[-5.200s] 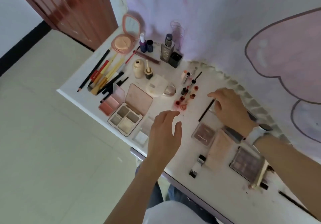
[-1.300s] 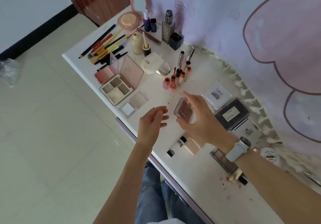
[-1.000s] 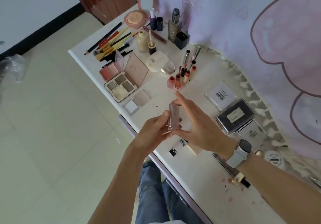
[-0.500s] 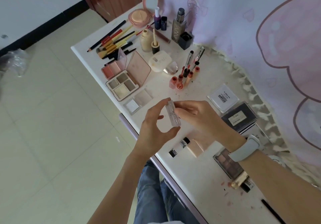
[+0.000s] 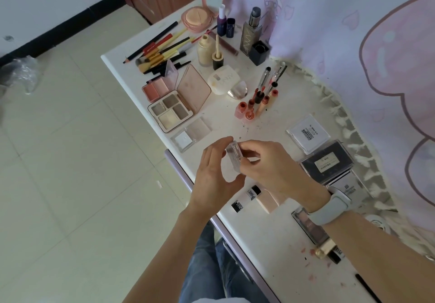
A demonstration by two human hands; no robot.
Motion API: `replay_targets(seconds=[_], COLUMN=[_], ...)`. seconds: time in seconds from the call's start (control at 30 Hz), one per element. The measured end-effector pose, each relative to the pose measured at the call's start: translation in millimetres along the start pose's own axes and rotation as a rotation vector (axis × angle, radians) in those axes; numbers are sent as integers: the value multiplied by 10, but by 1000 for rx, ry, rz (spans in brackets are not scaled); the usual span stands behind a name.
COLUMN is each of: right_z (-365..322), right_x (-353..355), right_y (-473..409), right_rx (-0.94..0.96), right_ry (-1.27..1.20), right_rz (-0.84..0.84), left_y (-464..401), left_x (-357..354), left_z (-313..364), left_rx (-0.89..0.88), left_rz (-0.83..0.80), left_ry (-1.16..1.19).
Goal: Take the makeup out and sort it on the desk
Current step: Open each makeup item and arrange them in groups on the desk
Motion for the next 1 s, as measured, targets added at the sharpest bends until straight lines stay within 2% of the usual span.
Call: replay_targets(seconds=[0.3, 0.37, 0.53, 0.63, 0.77, 1.0], right_z=[-33, 11, 84, 145, 181, 204], right_x=[-66, -12, 52, 60, 54, -96], right_y=[-46, -75, -130, -197, -287, -453], right_rx=[-29, -77, -89, -106, -103, -93], right_ry=[98, 37, -35, -58, 17, -20], right_rz=[45, 69, 4, 38, 60, 25], left_y=[26, 42, 92, 130, 223, 316], left_x=[-11, 8, 27, 69, 170, 190], left_z=[-66, -90, -169, -231, -382, -617], left_rx=[125, 151, 212, 217, 224, 381], left_rz=[-4, -5, -36, 25, 156, 181], left_ry=[129, 164, 265, 146, -154, -429])
Point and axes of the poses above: each hand's wrist, its own y-axis away from the middle knuckle, its own x-axis out of the back of the hand, z = x × y, the point moved 4 cm from there along -y, towards the middle knuckle, and after that the axes turned 8 degrees about -y, right-handed, at the moved point
